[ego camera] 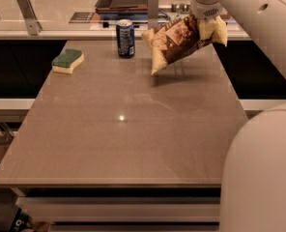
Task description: Move brown chip bag near pepsi can
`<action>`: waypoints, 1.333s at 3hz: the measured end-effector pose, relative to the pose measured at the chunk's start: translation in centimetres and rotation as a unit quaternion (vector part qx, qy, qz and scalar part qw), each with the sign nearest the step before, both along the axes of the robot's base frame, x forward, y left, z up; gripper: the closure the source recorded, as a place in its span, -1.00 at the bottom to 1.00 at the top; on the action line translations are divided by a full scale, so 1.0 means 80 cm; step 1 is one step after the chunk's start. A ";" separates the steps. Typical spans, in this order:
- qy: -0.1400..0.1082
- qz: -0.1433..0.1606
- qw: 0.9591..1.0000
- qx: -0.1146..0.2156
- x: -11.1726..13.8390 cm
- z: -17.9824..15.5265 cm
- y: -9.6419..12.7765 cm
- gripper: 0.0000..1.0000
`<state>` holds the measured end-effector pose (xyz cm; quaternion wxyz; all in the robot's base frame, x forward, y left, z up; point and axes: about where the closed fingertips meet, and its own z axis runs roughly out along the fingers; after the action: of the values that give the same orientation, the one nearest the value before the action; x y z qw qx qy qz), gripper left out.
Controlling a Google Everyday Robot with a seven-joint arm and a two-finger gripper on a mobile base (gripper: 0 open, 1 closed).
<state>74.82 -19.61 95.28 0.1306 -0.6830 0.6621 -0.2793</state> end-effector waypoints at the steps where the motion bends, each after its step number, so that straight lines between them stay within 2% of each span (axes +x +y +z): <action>1: -0.003 0.008 1.000 -0.012 0.024 -0.023 0.009 1.00; 2: -0.003 0.017 1.000 -0.014 0.039 -0.043 0.018 1.00; 4: 0.001 0.017 1.000 -0.016 0.040 -0.050 0.017 0.01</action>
Offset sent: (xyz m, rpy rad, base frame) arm 0.0456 0.0244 -0.0493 -0.0318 -0.0142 0.0605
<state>78.00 -18.22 91.27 0.1240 -0.6966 0.6459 -0.2866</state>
